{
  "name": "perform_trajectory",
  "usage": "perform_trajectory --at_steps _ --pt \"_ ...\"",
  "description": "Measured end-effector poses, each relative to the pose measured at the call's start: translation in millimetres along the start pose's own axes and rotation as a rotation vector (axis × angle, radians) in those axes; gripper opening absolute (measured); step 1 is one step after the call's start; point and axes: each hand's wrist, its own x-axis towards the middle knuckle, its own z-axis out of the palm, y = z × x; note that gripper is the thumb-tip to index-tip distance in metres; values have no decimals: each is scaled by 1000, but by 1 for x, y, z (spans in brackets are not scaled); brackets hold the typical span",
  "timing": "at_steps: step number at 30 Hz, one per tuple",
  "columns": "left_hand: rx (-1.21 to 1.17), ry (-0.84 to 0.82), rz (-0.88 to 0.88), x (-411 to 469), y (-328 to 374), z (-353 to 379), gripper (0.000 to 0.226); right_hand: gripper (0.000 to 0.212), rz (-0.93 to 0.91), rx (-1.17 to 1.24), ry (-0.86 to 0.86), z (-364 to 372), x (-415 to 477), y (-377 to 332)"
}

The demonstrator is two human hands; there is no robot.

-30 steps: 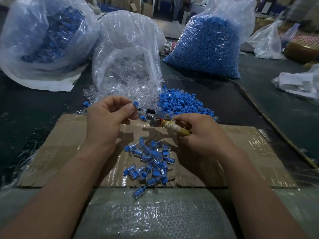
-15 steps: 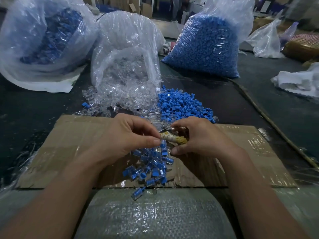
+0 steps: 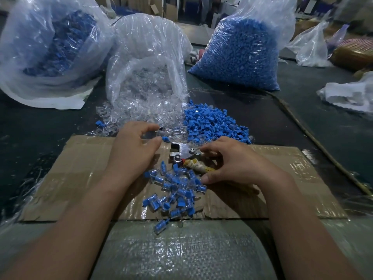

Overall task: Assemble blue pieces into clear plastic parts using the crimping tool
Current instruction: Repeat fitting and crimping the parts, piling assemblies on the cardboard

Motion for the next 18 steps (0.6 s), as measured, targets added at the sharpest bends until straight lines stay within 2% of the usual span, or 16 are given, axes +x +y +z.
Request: perform_trajectory --at_steps 4,9,13,16,18 --pt "220 -181 -18 5 -5 5 39 77 -4 28 6 -2 -1 1" --pt "327 -275 -7 5 -6 8 45 74 -10 45 17 -3 -2 2" --pt "212 -206 -2 4 -5 7 37 69 -14 69 19 -4 -2 4" --pt "66 -33 -12 3 -2 3 30 59 -7 159 48 -6 -3 6" --pt "-32 83 -57 2 1 0 35 47 -10 221 136 -8 -3 8"
